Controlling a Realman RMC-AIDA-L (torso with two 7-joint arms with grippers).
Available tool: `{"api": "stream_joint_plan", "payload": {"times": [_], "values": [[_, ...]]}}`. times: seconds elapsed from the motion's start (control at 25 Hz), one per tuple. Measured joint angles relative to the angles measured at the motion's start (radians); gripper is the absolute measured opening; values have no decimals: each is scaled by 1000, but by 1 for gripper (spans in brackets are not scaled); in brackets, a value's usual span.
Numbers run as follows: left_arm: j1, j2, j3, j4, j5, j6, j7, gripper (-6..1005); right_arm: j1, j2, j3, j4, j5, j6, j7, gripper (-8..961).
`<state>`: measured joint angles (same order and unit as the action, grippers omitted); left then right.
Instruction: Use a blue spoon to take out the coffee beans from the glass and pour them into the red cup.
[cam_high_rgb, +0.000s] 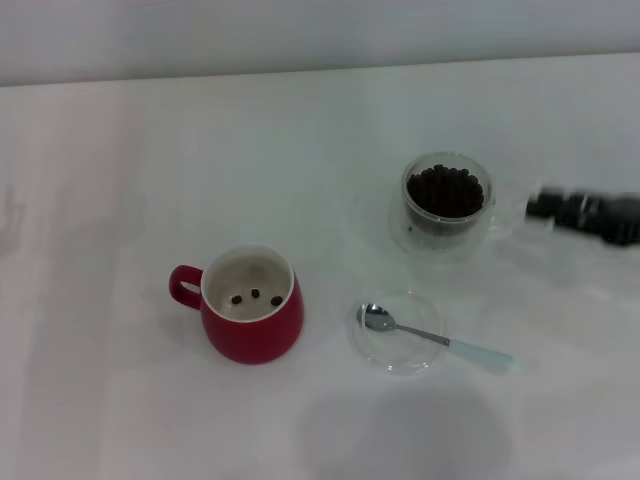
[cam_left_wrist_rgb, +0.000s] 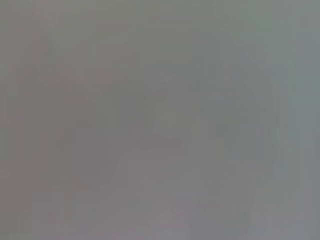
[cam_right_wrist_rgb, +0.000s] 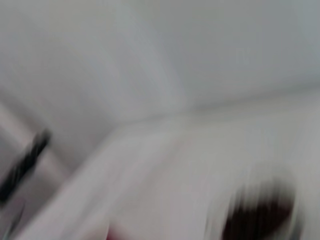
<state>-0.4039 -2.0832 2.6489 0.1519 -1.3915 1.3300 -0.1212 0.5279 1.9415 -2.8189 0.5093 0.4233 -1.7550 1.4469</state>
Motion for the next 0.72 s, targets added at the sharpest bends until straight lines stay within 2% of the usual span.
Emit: {"api": "stream_joint_plan", "payload": {"times": [0.08,0.12,0.2,0.36,0.52,0.72], "values": [[2,0,0,0,0,0,0,740,-34,18,1,-6,181,10,-95,359],[3,0,0,0,0,0,0,740,-47,28,1,-6,257,18,-134,398],[4,0,2,0,1,0,0,740,-90,62,1,-26,498,57,-292,478],[5,0,5,-1,3,0,0,739,-112,67,2,-103,611,117,-425,643],[7,0,7,-6,6,-7,0,739,-128,69,16,-268,761,249,-714,830],[-3,1,8,-5,7,-64,-1,739,-121,70,117,-480,894,396,-1172,868]]}}
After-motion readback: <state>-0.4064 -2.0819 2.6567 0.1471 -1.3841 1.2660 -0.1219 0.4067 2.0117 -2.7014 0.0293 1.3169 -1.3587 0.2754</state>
